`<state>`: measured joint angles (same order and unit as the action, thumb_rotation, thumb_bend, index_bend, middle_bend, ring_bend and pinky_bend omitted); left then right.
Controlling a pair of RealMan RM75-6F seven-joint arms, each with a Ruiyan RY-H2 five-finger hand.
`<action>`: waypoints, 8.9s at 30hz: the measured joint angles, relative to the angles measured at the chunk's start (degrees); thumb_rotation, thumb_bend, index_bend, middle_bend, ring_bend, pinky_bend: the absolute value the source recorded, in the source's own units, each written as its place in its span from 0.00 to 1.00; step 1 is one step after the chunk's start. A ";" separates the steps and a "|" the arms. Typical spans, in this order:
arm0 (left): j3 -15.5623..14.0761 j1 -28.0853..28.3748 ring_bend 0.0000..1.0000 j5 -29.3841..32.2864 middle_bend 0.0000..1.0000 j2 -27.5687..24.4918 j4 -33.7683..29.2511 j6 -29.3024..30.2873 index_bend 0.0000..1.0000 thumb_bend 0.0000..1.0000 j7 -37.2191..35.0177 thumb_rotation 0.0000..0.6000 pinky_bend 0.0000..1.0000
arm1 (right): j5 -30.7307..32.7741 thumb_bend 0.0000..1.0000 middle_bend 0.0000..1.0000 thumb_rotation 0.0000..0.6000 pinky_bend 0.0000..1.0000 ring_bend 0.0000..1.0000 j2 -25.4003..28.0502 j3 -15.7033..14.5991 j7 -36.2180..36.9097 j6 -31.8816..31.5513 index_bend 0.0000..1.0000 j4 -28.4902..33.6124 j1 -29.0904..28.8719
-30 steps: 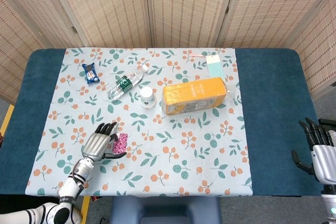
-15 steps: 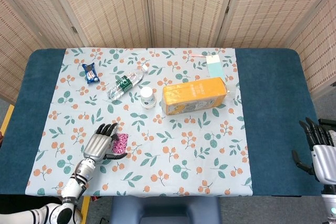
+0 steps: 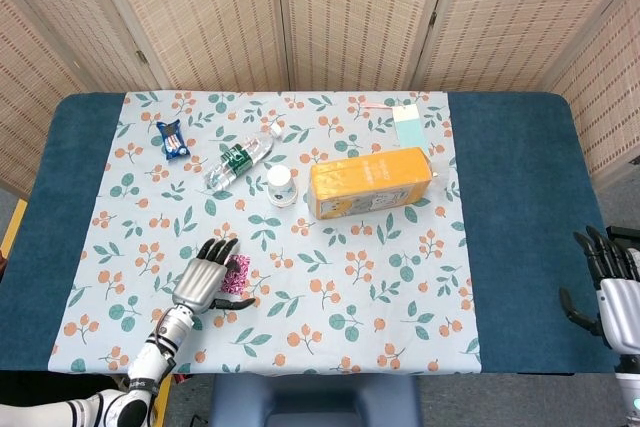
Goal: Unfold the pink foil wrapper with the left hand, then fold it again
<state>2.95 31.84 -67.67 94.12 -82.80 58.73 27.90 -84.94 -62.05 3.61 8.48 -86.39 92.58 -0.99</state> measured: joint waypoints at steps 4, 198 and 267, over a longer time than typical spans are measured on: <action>-0.09 0.48 0.00 -0.07 0.00 0.36 -0.82 -0.19 0.35 0.12 1.16 0.22 0.00 | 0.04 0.45 0.04 1.00 0.00 0.00 0.03 0.00 0.21 -0.17 0.00 -0.15 0.16; -2.16 -0.88 0.00 -0.63 0.00 1.29 -2.33 2.68 0.29 0.12 5.42 0.22 0.00 | 0.50 0.45 0.05 1.00 0.00 0.00 -0.43 0.36 2.56 -0.71 0.00 -2.20 1.63; -0.04 3.91 0.00 13.11 0.00 -2.58 -4.20 -0.16 0.20 0.23 9.15 0.60 0.00 | 1.07 0.45 0.05 1.00 0.00 0.00 -1.04 0.40 4.59 -0.02 0.00 -4.51 1.64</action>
<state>2.91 35.75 -54.56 91.54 -87.00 58.57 37.05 -83.87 -63.09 4.01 13.08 -86.41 88.07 0.65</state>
